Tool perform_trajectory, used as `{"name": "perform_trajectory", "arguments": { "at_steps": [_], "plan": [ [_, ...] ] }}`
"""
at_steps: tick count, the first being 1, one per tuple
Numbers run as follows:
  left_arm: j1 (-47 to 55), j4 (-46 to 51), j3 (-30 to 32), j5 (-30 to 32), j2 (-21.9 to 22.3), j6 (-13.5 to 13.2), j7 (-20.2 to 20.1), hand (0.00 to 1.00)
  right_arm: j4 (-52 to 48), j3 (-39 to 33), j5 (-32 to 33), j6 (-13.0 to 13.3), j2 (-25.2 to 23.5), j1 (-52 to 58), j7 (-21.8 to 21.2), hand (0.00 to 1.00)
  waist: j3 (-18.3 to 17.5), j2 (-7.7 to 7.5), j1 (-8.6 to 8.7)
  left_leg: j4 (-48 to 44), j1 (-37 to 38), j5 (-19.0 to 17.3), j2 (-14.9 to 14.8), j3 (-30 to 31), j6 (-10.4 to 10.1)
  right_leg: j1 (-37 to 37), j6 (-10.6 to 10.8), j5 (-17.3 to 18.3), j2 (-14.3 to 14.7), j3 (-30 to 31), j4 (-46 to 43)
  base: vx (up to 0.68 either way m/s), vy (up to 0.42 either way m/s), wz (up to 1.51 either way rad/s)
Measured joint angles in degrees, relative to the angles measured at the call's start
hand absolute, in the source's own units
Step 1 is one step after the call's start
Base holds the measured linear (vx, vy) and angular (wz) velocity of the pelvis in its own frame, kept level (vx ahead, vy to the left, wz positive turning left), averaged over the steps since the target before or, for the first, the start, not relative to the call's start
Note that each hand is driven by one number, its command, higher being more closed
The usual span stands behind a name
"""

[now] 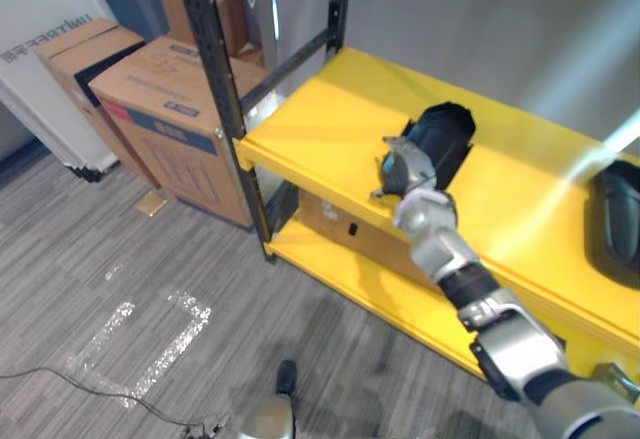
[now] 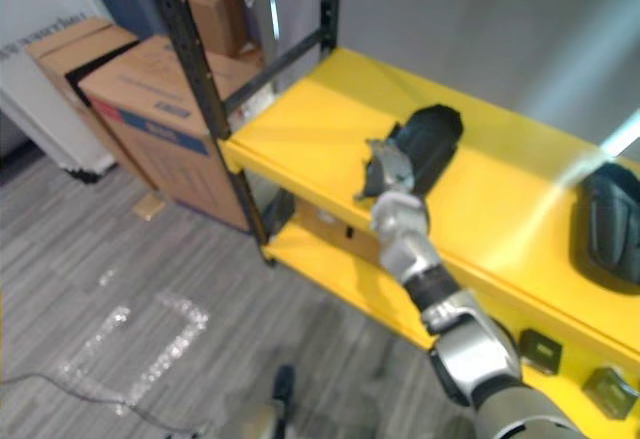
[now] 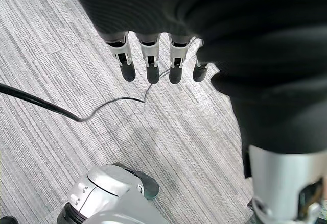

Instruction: Walk over and take plastic housings, then place them on the shelf

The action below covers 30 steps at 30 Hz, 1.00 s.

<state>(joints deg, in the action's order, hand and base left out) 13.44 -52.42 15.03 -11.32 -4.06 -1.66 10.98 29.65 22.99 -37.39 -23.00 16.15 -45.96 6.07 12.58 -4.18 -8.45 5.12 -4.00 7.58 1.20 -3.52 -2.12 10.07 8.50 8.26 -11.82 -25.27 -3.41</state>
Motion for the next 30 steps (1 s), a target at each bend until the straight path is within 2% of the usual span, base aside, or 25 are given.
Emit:
{"name": "perform_trajectory", "arguments": {
  "at_steps": [6, 8, 11, 16, 19, 21, 26, 27, 29, 30],
  "plan": [
    [0.0, 0.1, 0.0, 0.0, -0.3, 0.9, 0.0, 0.0, -0.5, -1.5, -0.1, -1.1, 1.4, 0.0, -4.7, 0.0, 0.0, -0.56, 0.01, -0.3, 0.1, 0.3, 0.6, -0.1, 0.5, 0.0, 1.4, -1.1, -0.3, 0.1, -0.6, 0.08, -0.024, 0.01],
    [0.0, 0.1, 0.0, 0.0, -0.5, 0.9, 0.0, 0.0, -2.0, -1.5, -0.1, -2.1, 1.6, 0.0, -6.4, 0.0, -0.1, -0.81, 0.02, -0.3, 0.3, 0.3, 0.3, -0.1, 0.5, 0.0, 1.3, -1.6, -0.1, 0.1, -0.9, 0.05, -0.038, -0.03],
    [0.0, 0.0, -0.1, 0.0, -0.5, 0.9, 0.0, 0.0, -2.3, -1.5, -0.2, -2.6, 1.6, 0.0, -6.6, 0.0, -0.1, -0.81, -0.01, -0.2, 0.9, 0.3, -0.1, -0.2, 0.5, 0.1, 0.9, -2.1, 0.0, 0.2, -1.2, 0.0, -0.027, -0.09],
    [0.0, -0.5, -0.6, -0.1, -0.6, 0.9, -0.1, 0.0, -2.1, -1.6, -0.5, -4.5, 1.9, 0.0, -8.6, 0.0, -0.1, -0.78, 1.09, 0.1, 1.0, 0.3, -0.2, -0.1, 0.5, 0.0, 0.9, -2.3, 0.1, 0.1, -1.4, -0.07, -0.01, -0.04],
    [0.0, -0.5, -0.7, -0.1, -0.6, 1.0, -0.1, 0.0, -1.9, -1.7, -0.5, -4.6, 1.9, 0.0, -8.9, 0.0, -0.1, -0.73, 1.37, 0.1, 0.9, -0.2, -0.2, -0.2, 0.1, 0.0, 0.7, -2.2, 0.2, 0.1, -1.0, -0.09, 0.0, -0.04],
    [0.0, -0.5, -0.6, -0.1, -0.6, 1.1, -0.1, 0.0, -1.8, -2.6, -0.6, -4.6, 1.9, 0.0, -10.1, 0.0, 0.0, -0.62, 1.41, 0.1, 0.8, -0.3, -0.1, -0.1, 0.3, 0.0, -0.3, -1.4, 0.2, 0.0, -0.1, -0.12, -0.003, -0.06],
    [0.1, -0.4, -0.5, -0.1, -0.6, 1.9, -0.1, 0.0, -1.6, -2.8, -0.7, -4.6, 3.4, 0.0, -11.7, 0.0, 0.0, -0.6, 1.49, 0.1, 0.6, -0.3, 0.1, -0.1, 0.3, -0.1, -0.4, -0.9, -0.1, 0.1, 0.2, -0.04, 0.005, 0.0],
    [0.1, -0.4, -0.4, -0.1, -0.6, 1.9, -0.1, 0.0, -1.6, -2.8, -0.7, -4.6, 3.8, 0.0, -12.4, 1.0, -0.1, -0.63, 1.5, 0.1, 0.5, -0.3, 0.3, -0.1, 0.3, -0.1, -0.4, -0.9, -0.1, 0.1, 0.3, 0.06, -0.003, 0.04],
    [0.0, -0.3, -0.4, -0.1, -0.6, 2.3, -0.1, 0.0, -1.6, -2.9, -1.3, -4.4, 4.2, 0.0, -13.2, 1.0, -0.1, -0.7, 1.49, 0.1, 0.1, 0.0, 0.6, 0.0, 0.5, -0.4, -0.3, -0.9, -0.3, 0.1, 0.3, 0.08, -0.004, 0.05],
    [0.0, -0.2, -0.4, -0.1, -0.6, 2.7, 0.0, 0.0, -1.6, -3.2, -1.6, -4.3, 4.3, 0.0, -13.8, 1.0, -0.2, -0.81, 1.46, 0.0, -0.1, 0.3, 0.7, 0.1, 0.9, -0.4, 0.5, -1.6, -0.4, 0.1, 0.2, 0.11, -0.014, 0.07]
  ]
}}
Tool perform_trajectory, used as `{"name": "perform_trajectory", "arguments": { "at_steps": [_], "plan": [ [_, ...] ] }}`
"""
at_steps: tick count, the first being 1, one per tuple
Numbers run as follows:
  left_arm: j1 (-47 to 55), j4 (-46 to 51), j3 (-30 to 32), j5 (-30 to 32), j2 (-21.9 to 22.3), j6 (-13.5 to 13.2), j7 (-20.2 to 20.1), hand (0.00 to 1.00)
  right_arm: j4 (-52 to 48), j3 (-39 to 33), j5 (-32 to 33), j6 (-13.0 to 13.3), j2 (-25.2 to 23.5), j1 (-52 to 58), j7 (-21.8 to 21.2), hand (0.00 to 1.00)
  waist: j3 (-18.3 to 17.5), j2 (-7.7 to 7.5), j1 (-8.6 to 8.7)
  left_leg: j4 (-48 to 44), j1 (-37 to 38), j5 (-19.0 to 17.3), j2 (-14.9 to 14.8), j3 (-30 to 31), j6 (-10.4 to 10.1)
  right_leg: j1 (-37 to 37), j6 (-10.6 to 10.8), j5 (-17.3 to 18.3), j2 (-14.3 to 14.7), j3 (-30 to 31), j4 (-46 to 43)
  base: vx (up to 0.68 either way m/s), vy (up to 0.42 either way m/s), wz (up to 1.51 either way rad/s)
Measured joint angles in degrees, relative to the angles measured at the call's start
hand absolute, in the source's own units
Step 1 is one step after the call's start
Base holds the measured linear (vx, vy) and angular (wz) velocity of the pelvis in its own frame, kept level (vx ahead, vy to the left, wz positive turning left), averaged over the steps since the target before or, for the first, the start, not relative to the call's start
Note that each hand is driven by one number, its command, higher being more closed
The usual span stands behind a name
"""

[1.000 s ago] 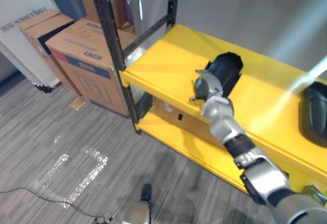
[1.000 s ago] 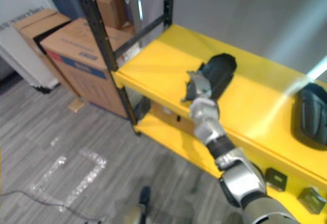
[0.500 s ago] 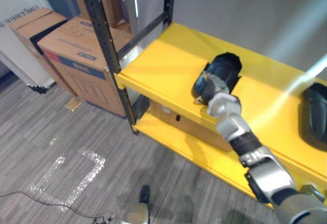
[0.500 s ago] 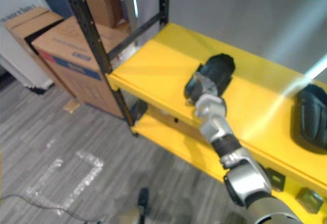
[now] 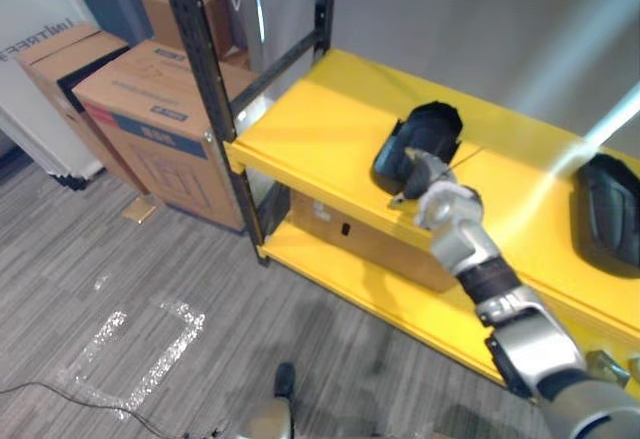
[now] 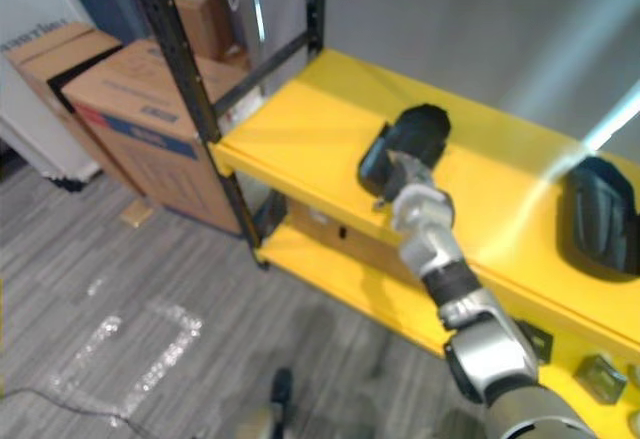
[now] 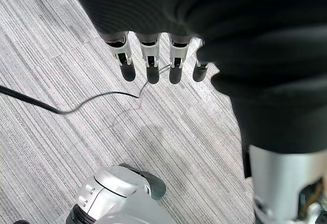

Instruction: Walk over and take plastic housings, then place them on the shelf

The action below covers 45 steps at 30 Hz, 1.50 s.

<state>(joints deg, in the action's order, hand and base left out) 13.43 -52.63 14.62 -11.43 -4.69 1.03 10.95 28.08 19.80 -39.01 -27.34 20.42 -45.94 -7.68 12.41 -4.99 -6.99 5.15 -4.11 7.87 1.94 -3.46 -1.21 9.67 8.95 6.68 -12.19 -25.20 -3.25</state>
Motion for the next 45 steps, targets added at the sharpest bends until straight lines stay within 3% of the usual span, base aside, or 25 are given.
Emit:
{"name": "perform_trajectory", "arguments": {
  "at_steps": [4, 11, 18, 27, 31, 35, 41, 45],
  "plan": [
    [0.1, 0.2, -0.1, 0.2, -0.4, 0.4, -0.1, 0.0, -0.4, -0.6, 0.0, 0.1, 0.0, 0.1, -1.5, 1.0, -0.2, -0.3, -0.03, -0.3, 0.5, 0.2, 0.2, 0.2, 0.2, 0.3, 0.4, -0.3, -0.3, 0.1, -0.8, 0.1, -0.025, 0.06],
    [0.1, 0.9, -3.0, 0.5, -1.5, 0.4, -0.3, 0.0, -1.0, -0.3, -0.1, 1.9, 0.3, 0.1, -0.9, 1.0, -0.2, -0.35, -0.29, -0.3, 0.4, 0.3, -1.5, -0.8, 0.0, -1.6, -0.7, -0.9, 0.8, 2.6, -2.2, -0.02, -0.039, -0.13],
    [-4.1, 2.4, -7.2, 0.0, -2.1, -0.4, -0.4, 0.0, -1.0, 2.0, 0.0, 1.9, 4.0, -3.6, 3.9, 1.0, 2.9, 1.6, -0.67, 0.0, -4.1, 2.0, -3.9, -0.9, -0.8, -6.6, -2.8, -0.3, 3.3, 4.9, -2.8, -0.16, -0.018, -0.07],
    [-4.1, 2.5, -10.6, -1.8, -3.4, -1.5, 0.0, 0.0, -3.4, 3.1, -0.1, 3.4, 7.1, -4.3, 5.1, 1.0, 3.5, 1.63, -0.56, -0.1, -6.1, 3.3, -4.7, -0.1, -1.2, -8.6, -2.8, -0.2, 3.8, 5.0, -3.2, -0.04, -0.008, 0.01],
    [-4.1, 3.1, -10.8, -2.1, -3.5, -1.7, -0.3, 0.0, -3.3, 4.8, -1.4, 7.7, 9.8, -5.8, 6.1, 1.0, 3.7, 1.67, -0.94, -0.3, -6.1, 3.4, -4.7, 0.0, -1.1, -8.5, -2.4, -0.5, 4.1, 5.0, -3.3, 0.07, -0.044, 0.01],
    [-4.2, 4.5, -10.9, -2.1, -3.4, -1.9, -0.9, 0.0, -2.6, 7.1, -2.4, 13.2, 13.0, -10.2, 10.2, 1.0, 4.3, 1.91, -1.03, -0.3, -6.2, 3.4, -4.9, 0.4, -1.1, -8.5, -2.9, -0.1, 4.5, 4.8, -3.3, 0.03, -0.038, 0.03],
    [-4.2, 4.5, -10.9, -2.2, -3.4, -2.2, -1.1, 0.0, -1.3, 8.6, -2.6, 19.4, 15.3, -12.1, 15.1, 1.0, 4.4, 1.86, -1.81, -0.3, -6.8, 3.5, -5.2, 1.3, -1.3, -8.7, -3.3, 0.3, 5.1, 4.7, -3.4, 0.0, -0.028, 0.07],
    [-4.2, 4.7, -10.9, -2.3, -3.5, -3.3, -1.4, 0.0, 0.5, 11.0, -8.8, 27.2, 16.5, -16.2, 19.1, 1.0, 7.1, 1.89, -1.87, -0.3, -6.7, 3.7, -5.5, 1.6, -1.7, -8.8, -3.5, 0.4, 5.4, 4.7, -3.9, -0.04, -0.008, 0.01]
  ]
}}
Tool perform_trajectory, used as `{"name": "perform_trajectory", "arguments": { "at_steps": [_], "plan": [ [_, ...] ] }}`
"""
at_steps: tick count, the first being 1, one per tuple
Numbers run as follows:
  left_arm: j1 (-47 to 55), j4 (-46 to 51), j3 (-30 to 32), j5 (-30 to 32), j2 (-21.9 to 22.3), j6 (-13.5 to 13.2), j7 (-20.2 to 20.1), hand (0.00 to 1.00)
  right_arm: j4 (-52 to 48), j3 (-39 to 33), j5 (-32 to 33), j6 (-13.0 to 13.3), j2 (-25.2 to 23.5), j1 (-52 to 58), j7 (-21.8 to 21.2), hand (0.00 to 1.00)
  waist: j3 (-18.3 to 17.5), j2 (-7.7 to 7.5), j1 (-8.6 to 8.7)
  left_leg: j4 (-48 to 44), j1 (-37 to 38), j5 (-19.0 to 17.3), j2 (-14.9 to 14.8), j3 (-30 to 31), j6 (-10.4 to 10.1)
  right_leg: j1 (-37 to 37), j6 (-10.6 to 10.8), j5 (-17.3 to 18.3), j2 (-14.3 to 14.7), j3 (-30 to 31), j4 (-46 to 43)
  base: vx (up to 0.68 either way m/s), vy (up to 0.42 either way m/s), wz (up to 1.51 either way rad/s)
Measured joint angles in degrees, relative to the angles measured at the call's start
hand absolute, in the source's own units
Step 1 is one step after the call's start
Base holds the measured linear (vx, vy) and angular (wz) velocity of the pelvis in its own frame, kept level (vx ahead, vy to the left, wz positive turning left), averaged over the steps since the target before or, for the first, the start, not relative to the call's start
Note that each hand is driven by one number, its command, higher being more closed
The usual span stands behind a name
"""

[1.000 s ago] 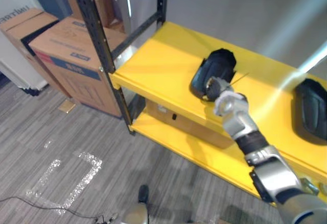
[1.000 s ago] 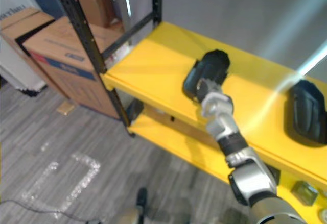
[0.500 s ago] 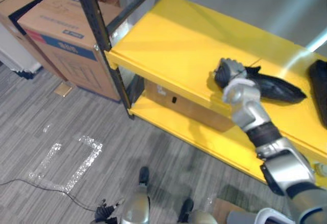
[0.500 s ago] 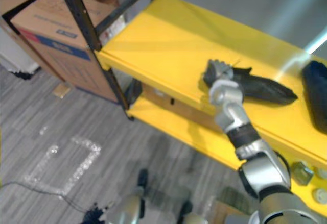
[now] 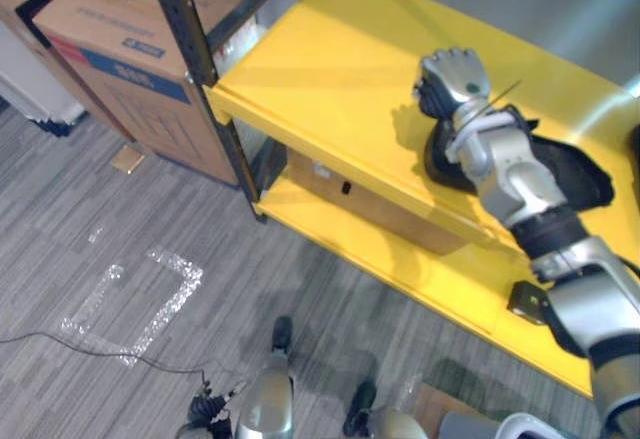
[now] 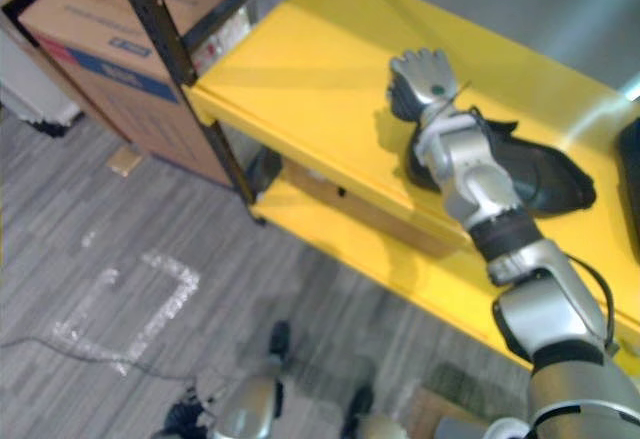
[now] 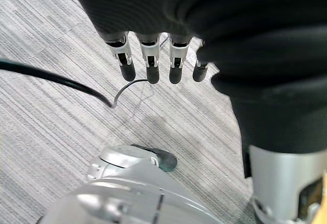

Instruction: Walk over and take plastic housings, then place them on the shelf

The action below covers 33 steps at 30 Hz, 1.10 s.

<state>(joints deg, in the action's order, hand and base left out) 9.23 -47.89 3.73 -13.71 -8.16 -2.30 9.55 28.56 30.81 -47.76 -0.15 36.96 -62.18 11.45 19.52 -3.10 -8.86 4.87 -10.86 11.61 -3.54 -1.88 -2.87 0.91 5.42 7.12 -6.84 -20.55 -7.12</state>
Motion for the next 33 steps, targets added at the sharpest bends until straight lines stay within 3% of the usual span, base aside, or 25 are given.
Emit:
{"name": "perform_trajectory", "arguments": {
  "at_steps": [4, 7, 8, 11, 15, 20, 22, 25, 28, 30, 32, 33],
  "plan": [
    [0.0, 0.3, 0.0, 0.0, -0.6, -0.3, -1.0, 0.0, 1.3, 2.3, -2.6, 3.2, 1.4, -1.9, 0.4, 1.0, 0.4, -0.31, -0.46, 0.0, -0.4, 0.0, 0.1, 0.8, 0.0, -0.1, -0.1, 0.3, 0.0, -0.8, -0.2, -0.02, -0.019, 0.11],
    [0.0, 1.6, 0.0, 0.2, -0.9, -0.7, -1.4, 0.0, 2.3, 2.6, -2.4, 2.6, 3.7, -1.9, 2.1, 1.0, 0.6, -0.62, -1.4, 0.0, -1.5, 0.1, 0.0, 1.6, -0.2, -0.6, 0.0, 0.5, 0.0, -1.7, -0.2, 0.01, -0.024, 0.16],
    [0.0, 1.7, 0.0, 0.2, -1.0, -1.1, -1.4, 0.0, 2.8, 2.5, -1.0, 1.4, 4.0, -1.9, 3.8, 0.0, 0.6, -0.72, -1.66, 0.0, -1.7, 0.2, 0.1, 1.7, -0.2, -0.7, 0.0, 0.5, 0.0, -1.7, -0.3, 0.0, 0.0, 0.0],
    [0.0, 1.8, 0.0, 0.3, -1.0, -1.9, -1.3, 0.0, 3.3, -0.4, 4.8, -0.6, 4.0, -1.4, 9.0, 0.0, 0.6, -0.74, -1.57, 0.0, -1.7, 0.3, 0.3, 1.7, -0.2, -0.7, 0.0, 0.5, 0.0, -1.6, -0.3, 0.02, -0.015, 0.03],
    [0.1, 2.4, -0.1, 0.3, -1.1, -3.3, -1.2, 0.0, -1.1, -13.2, 12.3, -3.9, 6.1, 3.3, 17.4, 0.0, 0.6, -0.74, -1.06, 0.0, -1.4, 0.4, 0.4, 1.5, -0.2, -0.8, 0.0, 0.5, -0.2, -1.2, -0.7, 0.0, -0.005, -0.03],
    [0.4, 2.4, -0.9, 0.2, -1.5, -3.3, -0.9, 0.0, -6.8, -22.1, 17.0, -5.6, 7.5, 8.2, 24.3, 0.0, 0.7, -0.64, 0.78, 0.0, -1.4, 0.4, -0.1, -0.2, -0.2, -2.4, -0.3, 0.7, 0.0, 1.0, -1.5, -0.06, -0.003, -0.2],
    [0.4, 2.5, -1.8, 0.2, -1.7, -3.3, -0.8, 0.0, -10.6, -25.4, 20.3, -6.8, 7.8, 9.6, 27.9, 0.0, 1.1, -0.01, 2.63, 0.2, -2.3, 0.4, -0.6, -1.3, -0.2, -4.3, -0.5, 0.8, 0.0, 2.4, -1.7, -0.09, 0.006, -0.3],
    [0.4, 2.2, -2.7, 0.1, -2.0, -3.4, -0.6, 0.0, -15.1, -29.8, 22.8, -7.3, 8.1, 13.2, 30.2, 0.0, 1.2, 0.13, 3.84, 0.2, -3.1, 0.5, -1.0, -3.0, -0.1, -5.9, -0.2, -0.2, 0.1, 4.3, -1.4, -0.03, 0.001, -0.34],
    [0.4, 2.2, -2.8, 0.1, -2.1, -3.6, -0.4, 0.0, -21.5, -36.0, 27.8, -4.8, 8.3, 19.3, 29.7, 0.0, 1.2, 0.17, 5.73, 0.0, -2.9, 0.6, -1.0, -4.4, -0.1, -5.9, 0.2, -1.9, 0.4, 5.7, -0.1, 0.05, -0.01, -0.25],
    [0.4, 2.1, -2.8, 0.1, -2.1, -3.9, -0.4, 0.0, -26.7, -39.2, 33.2, -0.4, 8.3, 23.1, 26.1, 0.0, 1.2, 0.18, 6.78, 0.0, -2.1, 0.6, -1.0, -5.1, -0.1, -5.6, 0.2, -2.3, 0.2, 6.9, 0.4, 0.03, 0.007, -0.28],
    [0.4, 1.8, -2.8, 0.2, -2.0, -4.8, -0.5, 0.0, -33.3, -42.1, 41.3, 4.9, 8.2, 29.3, 18.8, 0.0, 1.1, 0.31, 8.06, 0.0, -0.2, 0.5, -0.8, -5.4, -0.2, -4.5, 0.3, -2.3, 0.0, 8.1, 0.6, 0.01, -0.008, -0.27],
    [0.4, 1.7, -2.8, 0.3, -2.0, -5.1, -0.5, 0.0, -34.8, -42.8, 43.4, 6.1, 8.0, 30.7, 16.7, 0.0, 1.1, 0.43, 8.34, 0.0, 0.0, 0.4, -0.9, -5.5, -0.3, -4.4, 0.3, -2.3, 0.0, 8.2, 0.7, -0.03, -0.013, -0.2]
  ]
}}
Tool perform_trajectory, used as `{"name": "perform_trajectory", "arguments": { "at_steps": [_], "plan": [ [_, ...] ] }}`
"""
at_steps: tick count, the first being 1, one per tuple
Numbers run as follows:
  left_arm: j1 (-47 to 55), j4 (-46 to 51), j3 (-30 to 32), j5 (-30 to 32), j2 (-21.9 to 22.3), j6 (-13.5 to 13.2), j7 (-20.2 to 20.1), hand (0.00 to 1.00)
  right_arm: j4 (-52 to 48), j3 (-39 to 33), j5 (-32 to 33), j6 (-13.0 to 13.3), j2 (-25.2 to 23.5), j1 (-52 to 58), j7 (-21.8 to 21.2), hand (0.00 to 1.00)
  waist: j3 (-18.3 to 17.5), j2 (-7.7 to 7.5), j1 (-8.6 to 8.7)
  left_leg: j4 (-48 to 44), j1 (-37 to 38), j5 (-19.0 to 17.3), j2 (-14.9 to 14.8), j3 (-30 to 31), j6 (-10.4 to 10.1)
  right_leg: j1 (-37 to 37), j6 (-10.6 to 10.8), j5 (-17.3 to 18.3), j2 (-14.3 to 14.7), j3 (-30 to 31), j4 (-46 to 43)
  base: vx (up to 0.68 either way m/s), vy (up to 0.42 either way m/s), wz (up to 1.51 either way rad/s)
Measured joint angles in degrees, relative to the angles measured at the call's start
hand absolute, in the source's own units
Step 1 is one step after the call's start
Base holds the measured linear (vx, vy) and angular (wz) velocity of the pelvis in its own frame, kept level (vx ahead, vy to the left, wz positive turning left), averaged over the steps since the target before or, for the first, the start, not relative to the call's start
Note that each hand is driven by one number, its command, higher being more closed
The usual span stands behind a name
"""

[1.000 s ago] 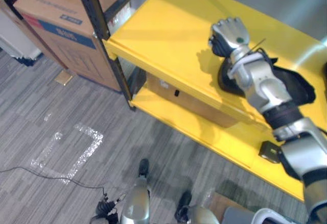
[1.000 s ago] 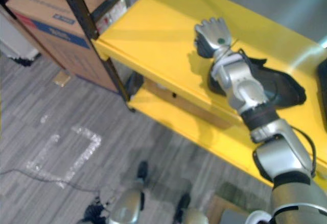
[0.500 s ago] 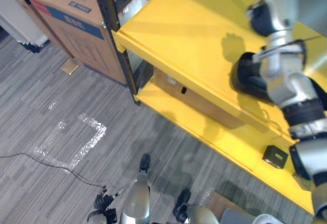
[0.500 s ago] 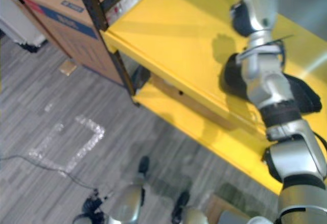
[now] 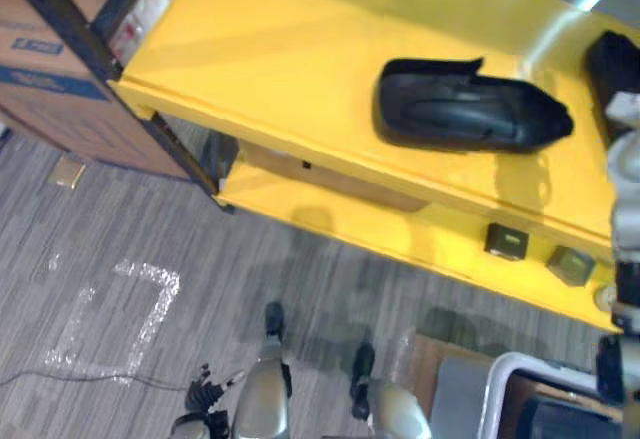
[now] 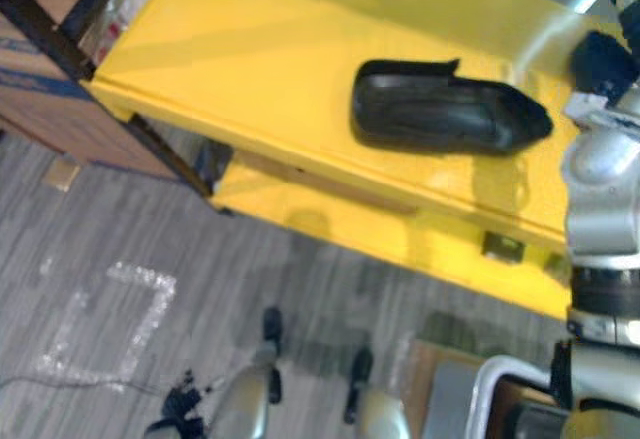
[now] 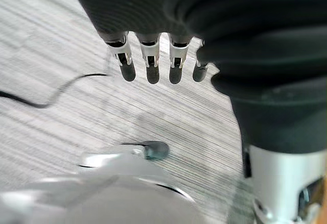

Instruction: Walk over and take plastic housings, then place them on the shelf

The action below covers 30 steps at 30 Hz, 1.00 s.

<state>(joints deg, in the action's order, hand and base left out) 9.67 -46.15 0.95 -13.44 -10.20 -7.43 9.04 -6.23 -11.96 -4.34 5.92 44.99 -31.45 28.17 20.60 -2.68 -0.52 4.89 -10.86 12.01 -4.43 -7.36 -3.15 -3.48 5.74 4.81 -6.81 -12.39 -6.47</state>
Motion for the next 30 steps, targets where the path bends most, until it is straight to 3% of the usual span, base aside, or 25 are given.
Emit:
{"name": "perform_trajectory", "arguments": {
  "at_steps": [2, 5, 7, 8, 11, 15, 20, 30],
  "plan": [
    [0.0, 0.0, 0.0, 0.0, 0.1, -0.3, 0.0, 0.0, -4.5, -2.8, 9.4, 3.9, -3.3, 5.7, -8.9, 0.0, -0.2, 0.35, 1.42, 0.2, 0.4, -0.4, -0.7, -1.1, -0.2, -0.4, 0.0, 0.0, 0.4, 1.0, -0.1, -0.05, -0.009, -0.26],
    [0.0, -0.7, 0.3, 0.1, 0.6, -0.3, -0.1, 0.0, -7.4, -5.3, 18.9, 5.1, -11.1, 14.4, -18.8, 0.0, -0.8, 1.04, 2.04, 0.3, 0.9, -0.9, -1.0, -1.4, -0.2, -0.4, -0.4, 0.2, 0.7, 1.7, 0.1, -0.05, -0.007, -0.18],
    [0.0, -1.4, 0.5, 0.6, 1.0, -0.4, -0.1, 0.0, -8.7, -5.4, 22.0, 5.1, -15.0, 18.9, -23.2, 0.0, -1.2, 1.47, 2.36, 0.3, 0.9, -0.9, -1.0, -1.4, -0.2, -0.3, -0.4, 0.2, 0.7, 1.8, 0.2, 0.0, 0.0, 0.0],
    [0.1, -2.2, 0.7, 0.9, 1.5, -0.5, -0.1, 0.0, -10.0, -5.0, 23.7, 5.1, -19.2, 23.8, -26.8, 1.0, -1.6, 1.7, 2.59, 0.3, 1.0, -0.9, -1.0, -1.4, -0.1, -0.3, -0.3, 0.2, 0.7, 1.8, 0.2, 0.0, 0.0, 0.0],
    [1.5, -2.2, 1.3, 1.2, 1.7, -0.9, 0.0, 0.0, -11.2, -3.6, 26.3, 5.1, -25.7, 31.7, -31.9, 1.0, -2.6, 1.39, 2.86, 0.3, 1.1, -1.0, -1.0, -1.5, -0.2, -0.2, 0.0, 0.0, 0.6, 2.1, 0.3, 0.01, -0.001, -0.01],
    [4.2, -2.5, 2.2, 3.3, 1.8, -0.9, 0.2, 0.0, -11.1, 2.2, 28.1, 5.1, -31.3, 40.8, -35.3, 1.0, -4.5, 0.39, 2.94, 0.3, 3.1, -1.9, -0.8, -2.6, -0.5, 1.8, 0.2, 0.0, 0.5, 2.9, 0.9, 0.05, -0.003, -0.1],
    [5.4, -4.6, 2.5, 4.1, 2.4, -1.4, 0.9, 0.0, -9.0, 8.7, 28.2, 5.6, -35.2, 47.8, -38.1, 1.0, -6.9, 0.49, 2.92, 0.3, 4.3, -2.4, -0.6, -2.8, -0.4, 3.5, 0.4, 0.0, 0.0, 2.9, 1.3, 0.04, 0.003, 0.0],
    [6.2, -4.7, 2.1, 4.5, 3.3, -1.3, 1.3, 0.0, -7.6, 11.4, 26.5, 6.8, -36.7, 46.2, -35.2, 1.0, -8.7, 1.64, 1.37, 0.3, 4.7, -3.5, 0.1, -3.6, 0.0, 3.7, 0.7, 0.9, -0.5, 3.1, 1.5, 0.0, 0.009, -0.01]
  ]
}}
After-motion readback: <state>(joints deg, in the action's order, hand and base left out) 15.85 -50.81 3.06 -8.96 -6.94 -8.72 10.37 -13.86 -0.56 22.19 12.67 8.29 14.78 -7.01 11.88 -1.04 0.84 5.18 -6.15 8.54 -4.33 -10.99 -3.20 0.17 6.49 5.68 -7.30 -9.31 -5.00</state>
